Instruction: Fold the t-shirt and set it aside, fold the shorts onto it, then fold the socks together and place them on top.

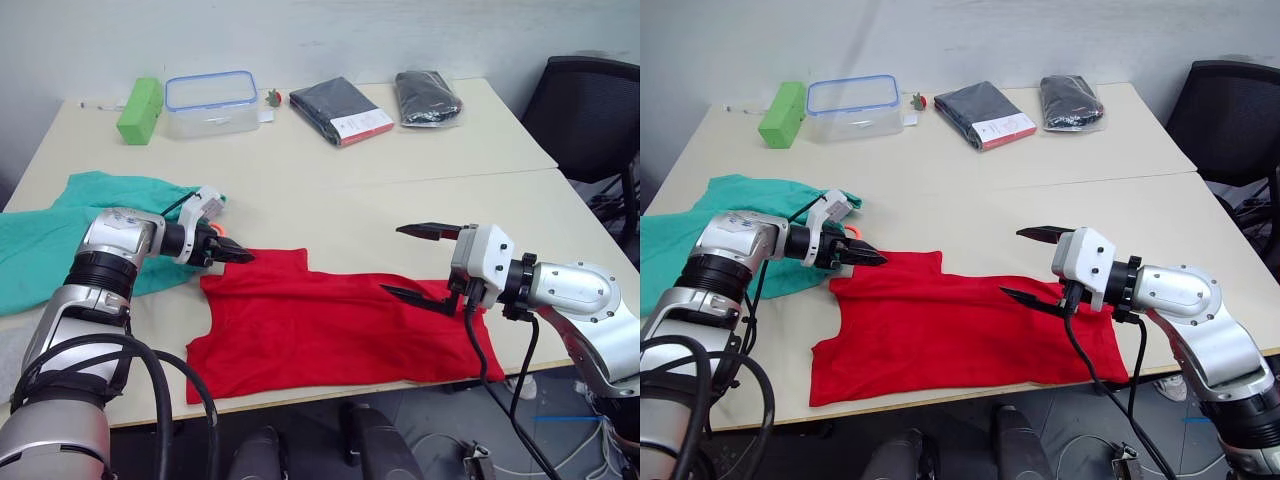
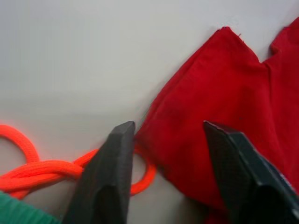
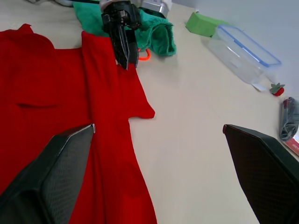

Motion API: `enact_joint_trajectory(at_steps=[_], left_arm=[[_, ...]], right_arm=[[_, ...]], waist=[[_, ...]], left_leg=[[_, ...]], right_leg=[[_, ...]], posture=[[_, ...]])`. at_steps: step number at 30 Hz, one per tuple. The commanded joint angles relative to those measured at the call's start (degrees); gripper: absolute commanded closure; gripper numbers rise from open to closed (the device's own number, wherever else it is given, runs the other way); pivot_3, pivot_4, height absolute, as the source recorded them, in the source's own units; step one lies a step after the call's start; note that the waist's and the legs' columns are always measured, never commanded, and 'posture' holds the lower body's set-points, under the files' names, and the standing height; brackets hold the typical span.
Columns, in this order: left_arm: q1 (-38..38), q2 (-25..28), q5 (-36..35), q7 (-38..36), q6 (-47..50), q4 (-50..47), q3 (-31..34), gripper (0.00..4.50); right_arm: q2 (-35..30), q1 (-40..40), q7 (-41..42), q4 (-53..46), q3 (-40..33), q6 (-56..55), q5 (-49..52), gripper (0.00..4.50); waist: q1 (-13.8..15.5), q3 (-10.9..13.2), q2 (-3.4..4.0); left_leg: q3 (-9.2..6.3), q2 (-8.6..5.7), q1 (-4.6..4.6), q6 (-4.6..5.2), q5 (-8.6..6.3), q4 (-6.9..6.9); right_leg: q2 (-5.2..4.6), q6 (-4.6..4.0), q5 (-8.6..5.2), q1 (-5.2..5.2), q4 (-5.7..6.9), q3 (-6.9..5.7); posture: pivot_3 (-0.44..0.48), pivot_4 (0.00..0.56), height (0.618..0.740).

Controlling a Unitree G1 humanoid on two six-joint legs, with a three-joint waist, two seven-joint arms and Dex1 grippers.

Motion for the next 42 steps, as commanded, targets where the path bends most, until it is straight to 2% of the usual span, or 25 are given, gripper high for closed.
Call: enact_joint_trajectory(at_steps=[1, 3, 6, 9, 15, 21, 28, 34, 38, 42], left_arm=[[0.4, -0.3, 2.3, -2.0, -1.0, 0.9, 0.3, 3.06], [0.5, -0.6, 2.9, -1.9, -1.6, 1.3, 1.0, 3.06], [-0.1, -1.7, 3.0, -0.2, -2.0, 2.5, 3.4, 3.61], [-0.4, -2.2, 3.0, -0.6, -2.1, 2.6, 5.2, 4.45], [-0.1, -2.0, 1.4, -3.3, -3.5, -0.7, 8.3, 4.45], [2.2, 0.4, -4.6, -10.9, -5.6, -13.8, 13.3, 4.45], [14.6, 9.1, -11.7, -20.1, 1.0, -36.0, 13.9, 4.45], [27.3, 15.6, -15.7, -21.0, 2.3, -50.2, 15.1, 4.45], [36.8, 17.8, -12.2, -19.2, -5.2, -54.8, 13.8, 4.45], [39.9, 16.8, -6.1, -14.7, -14.5, -53.8, 12.4, 4.45]], right_arm=[[0.8, 0.0, 0.3, -1.4, -1.8, -0.1, -0.6, 0.0], [1.3, -0.2, 0.5, -1.1, -1.8, 0.1, -1.1, 0.0], [1.9, -0.6, 0.9, -0.8, -1.9, 0.3, -1.5, 0.0], [1.9, -0.5, 1.9, -0.6, -1.9, 0.1, -2.1, 0.0], [2.0, 0.3, 4.6, -1.3, -2.1, 0.7, -1.1, 0.0], [2.4, 0.4, 5.5, -2.3, -2.7, 2.7, 0.6, 0.0], [2.0, 1.0, 7.8, -3.5, -3.5, 6.6, 4.6, 0.0], [2.1, 1.8, 9.4, -4.0, -3.7, 7.6, 5.3, 0.0], [2.7, 1.5, 9.9, -2.9, -2.9, 6.6, 4.0, 0.0], [2.6, 1.2, 10.8, -2.5, -2.4, 6.9, 3.5, 0.0]], waist=[[0.0, 0.0, 0.0], [0.0, 0.0, 0.0], [0.1, 0.0, 0.0], [0.1, 0.0, 0.0], [0.1, 0.0, 0.0], [0.0, 0.0, 0.0], [-0.2, 0.0, 0.0], [0.0, 0.0, 0.0], [0.0, 0.0, 0.0], [0.1, 0.0, 0.0]], left_leg=[[-0.03, -0.02, -0.01, 0.07, -0.04, 0.0], [-0.1, -0.02, -0.03, 0.1, -0.06, 0.0], [-0.19, -0.04, -0.05, 0.24, -0.15, 0.01], [-0.23, -0.1, -0.08, 0.26, -0.16, 0.06], [-0.24, -0.12, -0.11, 0.28, -0.17, 0.07], [-0.26, -0.09, -0.14, 0.27, -0.16, 0.06], [-0.22, 0.29, -0.07, 0.17, -0.17, 0.06], [-0.21, 0.33, -0.01, 0.3, -0.24, 0.11], [-0.19, 0.31, 0.03, 0.44, -0.3, 0.1], [-0.19, 0.32, 0.03, 0.44, -0.31, 0.1]], right_leg=[[-0.01, 0.03, 0.02, 0.0, 0.0, 0.01], [-0.02, 0.06, 0.03, -0.01, -0.01, 0.01], [-0.05, 0.06, 0.03, -0.01, -0.05, 0.01], [-0.1, 0.1, 0.05, -0.01, -0.07, 0.01], [-0.11, 0.13, 0.07, -0.01, -0.08, 0.0], [-0.12, 0.14, 0.08, -0.01, 0.0, -0.02], [0.02, 0.13, 0.07, -0.01, 0.1, 0.04], [0.02, 0.08, 0.04, 0.0, 0.01, 0.08], [0.0, 0.06, 0.03, 0.01, 0.02, 0.1], [0.01, -0.32, -0.18, 0.0, 0.0, 0.08]], posture=[[0.0, 0.15, 0.74], [0.0, 0.15, 0.74], [0.0, 0.15, 0.74], [0.0, 0.15, 0.74], [0.0, 0.15, 0.74], [0.0, 0.15, 0.74], [0.0, 0.15, 0.74], [0.0, 0.15, 0.74], [0.0, 0.15, 0.74], [0.0, 0.15, 0.74]])
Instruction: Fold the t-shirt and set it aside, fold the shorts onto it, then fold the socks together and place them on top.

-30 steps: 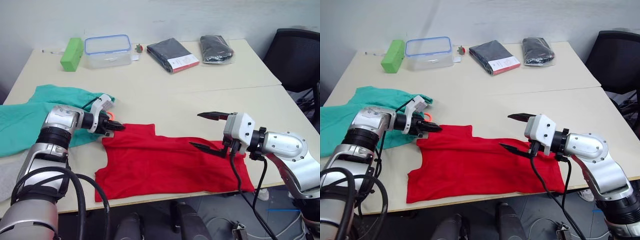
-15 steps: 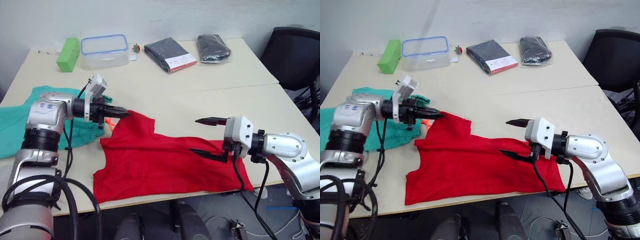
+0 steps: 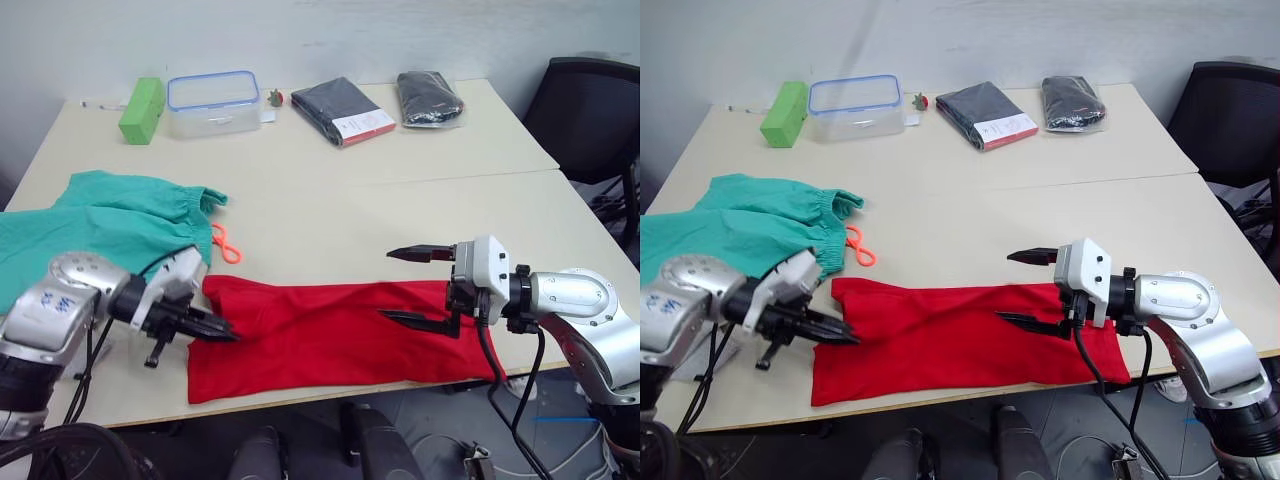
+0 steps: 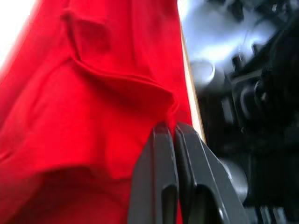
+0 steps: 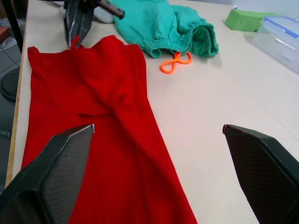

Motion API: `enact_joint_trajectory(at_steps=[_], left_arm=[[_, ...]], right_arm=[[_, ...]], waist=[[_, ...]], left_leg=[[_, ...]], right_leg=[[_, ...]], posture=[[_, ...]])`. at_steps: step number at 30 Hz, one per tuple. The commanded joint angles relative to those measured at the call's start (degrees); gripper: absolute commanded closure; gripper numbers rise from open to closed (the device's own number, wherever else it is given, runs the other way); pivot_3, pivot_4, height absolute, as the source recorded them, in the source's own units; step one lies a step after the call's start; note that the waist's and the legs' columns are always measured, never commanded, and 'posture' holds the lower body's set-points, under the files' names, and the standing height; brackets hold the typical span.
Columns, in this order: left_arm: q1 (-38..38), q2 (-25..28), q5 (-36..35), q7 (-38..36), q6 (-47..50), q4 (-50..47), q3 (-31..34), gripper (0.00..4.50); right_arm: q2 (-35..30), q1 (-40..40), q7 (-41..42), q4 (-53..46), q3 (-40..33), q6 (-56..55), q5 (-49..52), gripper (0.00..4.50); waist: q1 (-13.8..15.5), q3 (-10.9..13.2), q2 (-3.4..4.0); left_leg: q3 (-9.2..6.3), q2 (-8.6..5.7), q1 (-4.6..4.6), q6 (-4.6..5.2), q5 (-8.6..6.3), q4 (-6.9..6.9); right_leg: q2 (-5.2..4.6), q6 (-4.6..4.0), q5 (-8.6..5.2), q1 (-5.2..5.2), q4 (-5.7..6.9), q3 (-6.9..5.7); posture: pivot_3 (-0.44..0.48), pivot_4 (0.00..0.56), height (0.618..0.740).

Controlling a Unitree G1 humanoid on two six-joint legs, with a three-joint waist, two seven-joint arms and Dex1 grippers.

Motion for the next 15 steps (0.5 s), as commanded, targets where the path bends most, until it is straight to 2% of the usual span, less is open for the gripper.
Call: enact_joint_trajectory(at_steps=[1, 5, 15], left_arm=[[0.7, -0.5, 5.5, 3.8, -9.0, 0.0, -0.5, 4.45], [1.3, -1.3, 6.2, 5.1, -11.9, 1.0, -0.1, 4.45], [7.3, 6.2, -4.3, 0.3, 1.6, -4.9, 5.2, 4.45]], right_arm=[[0.1, -0.5, 1.0, -0.5, -0.1, -0.5, -0.1, 0.0], [0.1, -0.2, 1.6, -0.1, -0.1, -1.0, -1.0, 0.0], [0.6, 0.3, 0.4, 2.1, -0.6, -0.4, -3.6, 0.0]], waist=[[0.1, 0.0, 0.0], [0.1, 0.0, 0.0], [-0.2, 0.0, 0.0]], left_leg=[[0.0, -0.01, -0.01, 0.01, 0.0, 0.0], [0.04, -0.03, -0.01, 0.06, -0.02, 0.0], [0.28, 0.14, 0.03, 0.0, -0.08, -0.03]], right_leg=[[0.0, 0.0, 0.0, 0.0, 0.0, 0.0], [-0.03, 0.0, 0.02, 0.01, -0.02, 0.02], [0.08, -0.03, 0.0, -0.04, -0.02, -0.01]], posture=[[0.0, 0.15, 0.74], [0.0, 0.15, 0.74], [0.0, 0.15, 0.74]])
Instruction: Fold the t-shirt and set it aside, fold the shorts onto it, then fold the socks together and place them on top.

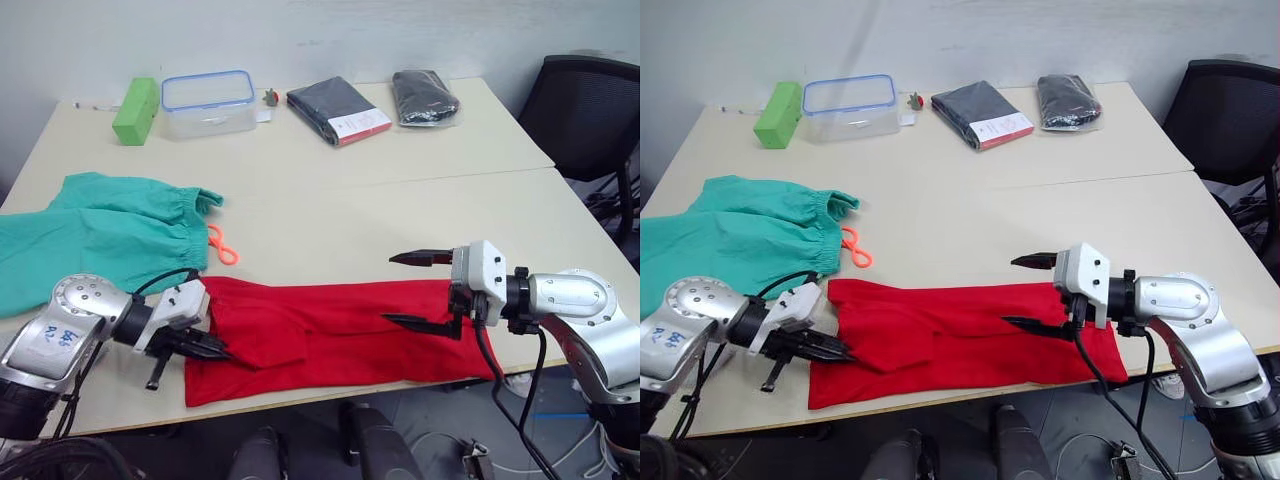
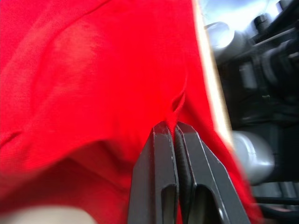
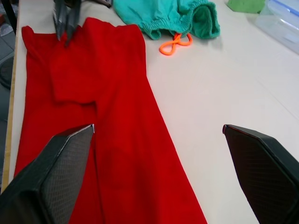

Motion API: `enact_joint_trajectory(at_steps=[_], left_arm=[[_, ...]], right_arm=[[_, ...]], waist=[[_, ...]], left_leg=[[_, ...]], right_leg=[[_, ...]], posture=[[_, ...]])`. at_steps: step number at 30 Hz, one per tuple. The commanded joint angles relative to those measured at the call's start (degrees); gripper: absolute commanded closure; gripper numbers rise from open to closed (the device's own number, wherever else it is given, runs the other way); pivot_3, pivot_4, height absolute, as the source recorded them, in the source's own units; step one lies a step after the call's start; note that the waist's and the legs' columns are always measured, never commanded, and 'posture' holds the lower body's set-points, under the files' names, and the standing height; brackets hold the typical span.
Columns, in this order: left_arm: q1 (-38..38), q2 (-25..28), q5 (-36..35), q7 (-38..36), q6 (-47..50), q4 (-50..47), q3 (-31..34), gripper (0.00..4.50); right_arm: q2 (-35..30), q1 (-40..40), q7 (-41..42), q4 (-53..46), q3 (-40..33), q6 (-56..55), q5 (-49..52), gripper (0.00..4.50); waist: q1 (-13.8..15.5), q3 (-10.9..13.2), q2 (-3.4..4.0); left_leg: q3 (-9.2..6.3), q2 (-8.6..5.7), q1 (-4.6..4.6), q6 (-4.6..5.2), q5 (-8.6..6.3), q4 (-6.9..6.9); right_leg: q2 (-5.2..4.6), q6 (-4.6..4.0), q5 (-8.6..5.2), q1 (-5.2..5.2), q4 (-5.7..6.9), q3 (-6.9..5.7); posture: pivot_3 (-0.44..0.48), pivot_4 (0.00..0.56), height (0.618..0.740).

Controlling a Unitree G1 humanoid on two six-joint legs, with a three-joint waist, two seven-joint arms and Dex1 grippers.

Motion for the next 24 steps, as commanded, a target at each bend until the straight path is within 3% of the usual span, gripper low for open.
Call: enact_joint_trajectory(at_steps=[1, 4, 9, 13, 17, 20, 24], left_arm=[[1.2, 3.1, -5.4, -2.1, 6.3, -2.9, 3.8, 4.45], [2.6, 4.9, -8.7, -2.8, 10.0, -4.3, 6.0, 3.83], [2.8, 4.5, -11.2, -0.3, 13.6, -5.3, 7.6, 2.28], [1.7, 3.5, -14.5, 1.1, 16.3, -5.6, 9.1, 2.28], [-6.5, -1.5, -18.6, 7.9, 22.0, -2.2, 10.7, 2.28], [-10.9, -5.8, -17.9, 12.6, 22.1, -1.3, 9.9, 2.9], [-10.4, -9.1, -9.4, 16.9, 15.2, -3.0, 2.5, 4.18]], right_arm=[[0.5, 0.1, -1.2, 0.1, -0.7, -0.4, -0.9, 0.0], [1.1, 0.2, -2.3, 0.4, -1.0, 0.2, -1.2, 0.0], [1.3, 0.3, -2.7, 0.2, -1.0, 1.1, -1.2, 0.0], [1.6, -0.4, -3.1, 0.2, -1.2, 2.2, -0.8, 0.0], [2.6, -2.3, -4.0, 0.2, -0.5, 4.5, -0.2, 0.0], [4.5, -4.0, -5.9, 0.1, 1.5, 7.2, -1.0, 0.61], [6.7, -4.3, -10.1, 0.5, 6.6, 10.0, -6.0, 2.04]], waist=[[0.0, 0.0, 0.0], [0.0, 0.0, 0.0], [0.1, 0.0, 0.02], [0.1, 0.0, 0.01], [0.2, 0.0, 0.01], [0.2, 0.0, 0.0], [-0.1, 0.0, 0.01]], left_leg=[[0.01, 0.0, 0.0, 0.0, 0.0, 0.0], [0.03, -0.01, 0.02, 0.0, 0.0, 0.0], [0.06, -0.03, 0.01, -0.05, 0.03, 0.0], [0.09, -0.03, 0.01, -0.07, 0.04, 0.0], [0.1, -0.06, 0.0, -0.13, 0.08, 0.02], [0.1, -0.17, 0.01, -0.21, 0.16, 0.02], [0.0, -0.38, 0.05, -0.33, 0.2, -0.02]], right_leg=[[0.0, -0.03, -0.02, 0.0, 0.0, 0.0], [-0.01, -0.14, -0.08, 0.0, 0.0, 0.04], [-0.01, -0.15, -0.09, 0.0, -0.02, 0.04], [-0.01, -0.15, -0.09, 0.0, -0.01, 0.04], [0.0, -0.13, -0.08, 0.01, 0.0, 0.04], [-0.01, 0.01, 0.02, 0.04, 0.03, 0.05], [-0.01, 0.14, 0.09, 0.04, 0.09, 0.14]], posture=[[0.0, 0.15, 0.74], [0.0, 0.15, 0.74], [0.0, 0.15, 0.74], [0.0, 0.15, 0.74], [0.0, 0.15, 0.74], [0.0, 0.15, 0.74], [0.0, 0.15, 0.74]])
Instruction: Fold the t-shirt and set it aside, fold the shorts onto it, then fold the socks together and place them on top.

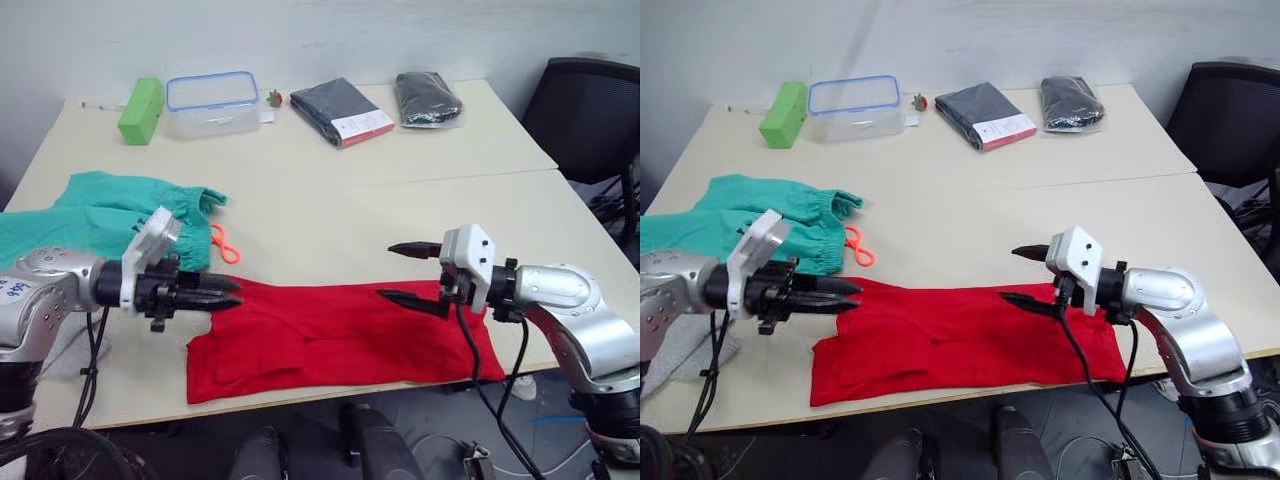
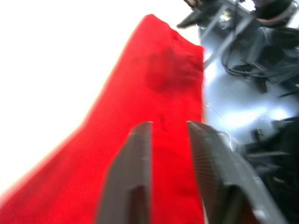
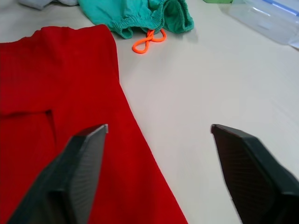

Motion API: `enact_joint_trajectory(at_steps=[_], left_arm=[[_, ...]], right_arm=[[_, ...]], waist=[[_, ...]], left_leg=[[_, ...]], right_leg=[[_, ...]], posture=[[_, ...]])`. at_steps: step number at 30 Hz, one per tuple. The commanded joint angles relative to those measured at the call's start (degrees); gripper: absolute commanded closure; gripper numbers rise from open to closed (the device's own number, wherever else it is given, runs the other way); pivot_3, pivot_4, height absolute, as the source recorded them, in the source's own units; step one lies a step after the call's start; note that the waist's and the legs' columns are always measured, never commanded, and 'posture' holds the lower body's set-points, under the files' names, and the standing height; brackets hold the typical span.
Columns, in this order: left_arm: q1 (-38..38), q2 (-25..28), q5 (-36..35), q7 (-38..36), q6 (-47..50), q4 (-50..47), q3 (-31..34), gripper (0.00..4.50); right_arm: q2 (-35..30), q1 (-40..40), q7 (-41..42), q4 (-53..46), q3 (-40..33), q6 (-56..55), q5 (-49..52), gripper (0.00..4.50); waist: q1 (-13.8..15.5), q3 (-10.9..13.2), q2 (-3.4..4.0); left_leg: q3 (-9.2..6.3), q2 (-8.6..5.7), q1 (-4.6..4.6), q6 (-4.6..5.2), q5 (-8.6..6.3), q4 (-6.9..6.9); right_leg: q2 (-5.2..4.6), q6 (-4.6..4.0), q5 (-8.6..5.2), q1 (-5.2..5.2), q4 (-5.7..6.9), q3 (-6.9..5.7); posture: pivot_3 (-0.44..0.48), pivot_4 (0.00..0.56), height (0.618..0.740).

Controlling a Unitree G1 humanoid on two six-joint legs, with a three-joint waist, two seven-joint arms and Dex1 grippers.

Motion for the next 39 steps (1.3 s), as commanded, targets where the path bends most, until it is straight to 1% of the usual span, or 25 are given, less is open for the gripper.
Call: enact_joint_trajectory(at_steps=[1, 3, 6, 7, 8, 10, 12, 15, 16, 17, 22, 24, 27, 30, 32, 33, 35, 39], left_arm=[[1.3, -0.6, 7.7, 2.7, -6.5, -1.3, -6.3, 4.49], [2.3, -0.3, 13.0, 3.5, -10.9, 0.4, -10.0, 4.5], [2.3, -1.3, 19.5, 6.3, -14.7, 4.5, -14.0, 4.5], [2.3, -1.3, 21.7, 7.1, -16.3, 5.7, -15.2, 4.5], [2.4, -0.9, 24.1, 7.5, -18.2, 6.6, -16.6, 4.5], [3.0, -0.7, 26.5, 8.1, -20.6, 7.5, -17.4, 4.5], [3.1, -1.3, 27.1, 9.4, -20.9, 8.7, -16.7, 4.5], [3.2, -2.2, 27.4, 11.2, -21.4, 10.7, -15.4, 4.5], [3.6, -2.4, 27.1, 11.3, -21.3, 10.8, -14.9, 4.5], [4.1, -2.5, 26.6, 11.4, -21.1, 10.8, -14.4, 4.5], [6.8, -3.1, 25.1, 11.3, -20.8, 9.5, -12.6, 4.5], [7.9, -3.5, 23.4, 10.5, -20.2, 7.8, -11.4, 4.5], [9.8, -3.3, 18.2, 7.9, -17.3, 3.0, -8.5, 4.5], [10.1, -2.6, 13.1, 6.2, -12.8, -1.8, -5.4, 4.5], [8.7, -3.0, 10.2, 6.1, -9.9, -3.4, -4.0, 4.5], [7.2, -3.8, 10.2, 7.2, -8.9, -2.9, -4.3, 4.5], [5.0, -4.8, 11.0, 9.1, -7.9, -1.9, -5.2, 4.5], [3.0, -5.8, 19.0, 10.1, -13.3, 4.3, -12.3, 4.5]], right_arm=[[1.4, 0.0, -3.5, -0.5, 3.7, 2.1, -3.7, 2.42], [2.2, 0.4, -5.3, 0.6, 6.0, 2.6, -6.4, 3.16], [3.5, 0.6, -8.8, 4.7, 8.4, 1.4, -11.4, 4.18], [3.6, 0.9, -9.5, 6.1, 8.8, 1.0, -12.8, 4.44], [3.2, 1.5, -10.0, 7.3, 9.1, 0.6, -14.1, 4.44], [1.6, 3.7, -10.4, 8.2, 8.1, 0.0, -15.7, 4.44], [0.1, 6.0, -10.7, 7.9, 5.8, -0.2, -15.8, 4.44], [-2.3, 9.8, -10.4, 6.4, 0.9, 0.4, -14.1, 4.44], [-3.2, 11.2, -10.5, 6.2, -0.6, 0.5, -14.1, 4.44], [-4.1, 12.5, -10.4, 6.1, -2.0, 0.3, -14.1, 4.44], [-7.7, 17.2, -10.3, 10.2, -8.9, -2.6, -14.6, 4.44], [-7.3, 16.7, -9.9, 10.9, -11.3, -2.8, -12.6, 4.44], [-5.6, 13.6, -8.5, 8.5, -14.3, -0.3, -7.1, 4.44], [-4.6, 9.2, -8.3, 5.5, -14.2, 3.2, -3.8, 4.44], [-3.0, 6.3, -9.6, 4.7, -12.7, 6.3, -2.8, 4.44], [-2.3, 5.5, -10.0, 4.3, -11.1, 7.2, -3.2, 4.44], [-1.7, 5.0, -10.3, 3.9, -9.1, 7.9, -4.0, 4.44], [-1.9, 7.4, -10.3, 4.1, -5.5, 8.3, -5.8, 4.44]], waist=[[-0.1, 0.0, 0.0], [-0.2, 0.0, 0.0], [-0.1, 0.0, -0.01], [0.0, 0.0, 0.0], [0.0, 0.0, -0.03], [0.2, -0.1, 0.05], [0.3, -0.3, 0.09], [0.3, -0.3, 0.06], [0.2, -0.4, 0.03], [0.2, -0.5, 0.01], [0.1, -1.0, 0.05], [-0.1, -1.1, 0.05], [-0.6, -1.1, 0.08], [-1.3, -1.0, 0.16], [-1.3, -1.0, 0.16], [-1.3, -1.0, 0.16], [-0.9, -1.0, 0.15], [-0.2, -1.0, 0.2]], left_leg=[[-0.01, 0.01, -0.01, -0.01, 0.0, -0.01], [-0.01, 0.02, -0.05, -0.02, -0.01, -0.02], [0.01, 0.03, -0.05, -0.02, -0.02, -0.01], [0.02, 0.02, -0.07, 0.0, -0.02, 0.0], [0.03, 0.02, -0.06, 0.02, -0.01, 0.0], [0.05, 0.09, -0.04, 0.07, -0.01, 0.0], [0.06, 0.13, 0.04, 0.14, -0.03, 0.0], [0.06, 0.12, 0.6, 0.52, -0.23, -0.05], [0.05, 0.15, 0.94, 0.56, -0.27, -0.1], [0.05, 0.23, 1.02, 0.6, -0.34, -0.11], [0.11, 0.37, 1.02, 0.57, -0.35, -0.29], [0.19, 0.38, 1.02, 0.52, -0.35, -0.45], [0.24, 0.45, 1.04, 0.41, -0.31, -0.58], [0.24, 0.48, 1.02, 0.3, -0.27, -0.74], [0.15, 0.5, 1.04, 0.24, -0.25, -0.8], [0.1, 0.51, 1.04, 0.2, -0.24, -0.8], [0.04, 0.48, 0.87, 0.16, -0.23, -0.83], [0.09, 0.36, 0.84, 0.14, -0.22, -0.9]], right_leg=[[0.01, 0.03, 0.02, -0.02, -0.01, 0.01], [0.02, 0.04, 0.02, -0.06, -0.06, 0.0], [0.0, -0.04, -0.02, -0.06, -0.1, 0.0], [0.0, -0.11, -0.06, -0.06, -0.1, 0.01], [-0.01, -0.14, -0.08, -0.06, -0.12, 0.03], [-0.08, -0.21, -0.12, 0.0, -0.15, 0.02], [-0.12, -0.21, -0.12, 0.07, -0.14, 0.1], [-0.15, -0.28, -0.16, 0.61, -0.2, 0.2], [-0.14, -0.31, -0.18, 0.97, -0.32, 0.19], [-0.14, -0.37, -0.21, 1.14, -0.43, 0.18], [-0.14, -0.39, -0.18, 1.16, -0.62, 0.21], [-0.14, -0.39, -0.18, 1.16, -0.62, 0.3], [-0.13, -0.37, -0.18, 1.13, -0.62, 0.38], [-0.1, -0.27, -0.12, 1.02, -0.62, 0.4], [-0.01, -0.17, -0.06, 0.87, -0.62, 0.39], [0.02, -0.17, -0.06, 0.8, -0.62, 0.39], [0.06, -0.16, -0.05, 0.66, -0.59, 0.39], [0.13, -0.15, -0.08, 0.62, -0.68, 0.37]], posture=[[0.0, 0.15, 0.74], [0.0, 0.15, 0.74], [0.0, 0.15, 0.74], [0.0, 0.15, 0.74], [0.0, 0.15, 0.74], [0.0, 0.15, 0.74], [0.0, 0.15, 0.74], [0.0, 0.15, 0.74], [0.0, 0.15, 0.74], [0.0, 0.15, 0.74], [0.0, 0.15, 0.74], [0.0, 0.15, 0.74], [0.0, 0.15, 0.74], [0.0, 0.15, 0.74], [0.0, 0.15, 0.74], [0.0, 0.15, 0.74], [0.0, 0.15, 0.74], [0.0, 0.15, 0.74]])
